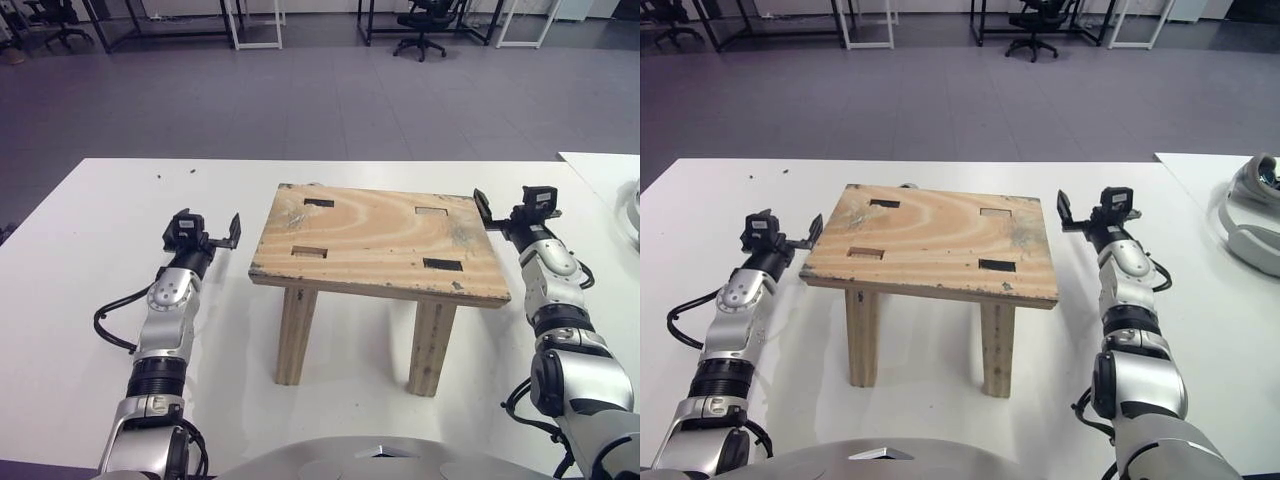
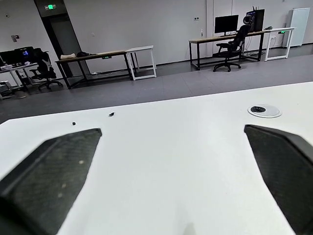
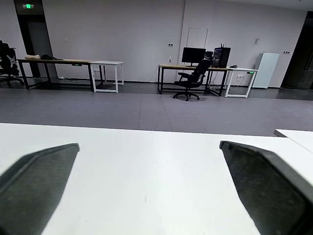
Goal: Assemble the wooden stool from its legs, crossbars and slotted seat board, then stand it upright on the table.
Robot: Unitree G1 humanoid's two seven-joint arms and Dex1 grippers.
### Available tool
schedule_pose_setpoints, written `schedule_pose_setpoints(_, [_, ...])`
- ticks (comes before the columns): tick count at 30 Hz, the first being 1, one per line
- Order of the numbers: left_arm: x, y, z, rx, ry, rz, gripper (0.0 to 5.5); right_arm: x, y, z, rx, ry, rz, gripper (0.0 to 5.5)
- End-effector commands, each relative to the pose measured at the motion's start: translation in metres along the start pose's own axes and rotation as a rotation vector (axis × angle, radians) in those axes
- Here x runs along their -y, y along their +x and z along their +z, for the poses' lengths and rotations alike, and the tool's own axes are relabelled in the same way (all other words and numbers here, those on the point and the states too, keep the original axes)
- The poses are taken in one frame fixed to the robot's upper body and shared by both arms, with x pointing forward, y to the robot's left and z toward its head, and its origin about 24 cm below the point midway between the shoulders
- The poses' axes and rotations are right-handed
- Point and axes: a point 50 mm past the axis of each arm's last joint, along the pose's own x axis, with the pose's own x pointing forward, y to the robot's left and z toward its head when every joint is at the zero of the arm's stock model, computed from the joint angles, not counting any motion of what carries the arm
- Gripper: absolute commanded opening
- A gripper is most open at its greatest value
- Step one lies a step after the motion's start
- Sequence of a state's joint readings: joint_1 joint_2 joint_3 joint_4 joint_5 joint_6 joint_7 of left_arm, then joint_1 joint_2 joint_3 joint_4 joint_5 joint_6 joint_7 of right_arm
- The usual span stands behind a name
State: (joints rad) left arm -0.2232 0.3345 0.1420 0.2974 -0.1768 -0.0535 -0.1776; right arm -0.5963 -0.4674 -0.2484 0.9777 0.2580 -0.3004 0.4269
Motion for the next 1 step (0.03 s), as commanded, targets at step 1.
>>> schedule_pose_setpoints(1, [0.0001, 0.008, 0.0079, 0.013, 0.028, -0.004, 5.39, -0.001, 0.0103, 0.0177, 0.042, -0.036, 0.023, 5.4])
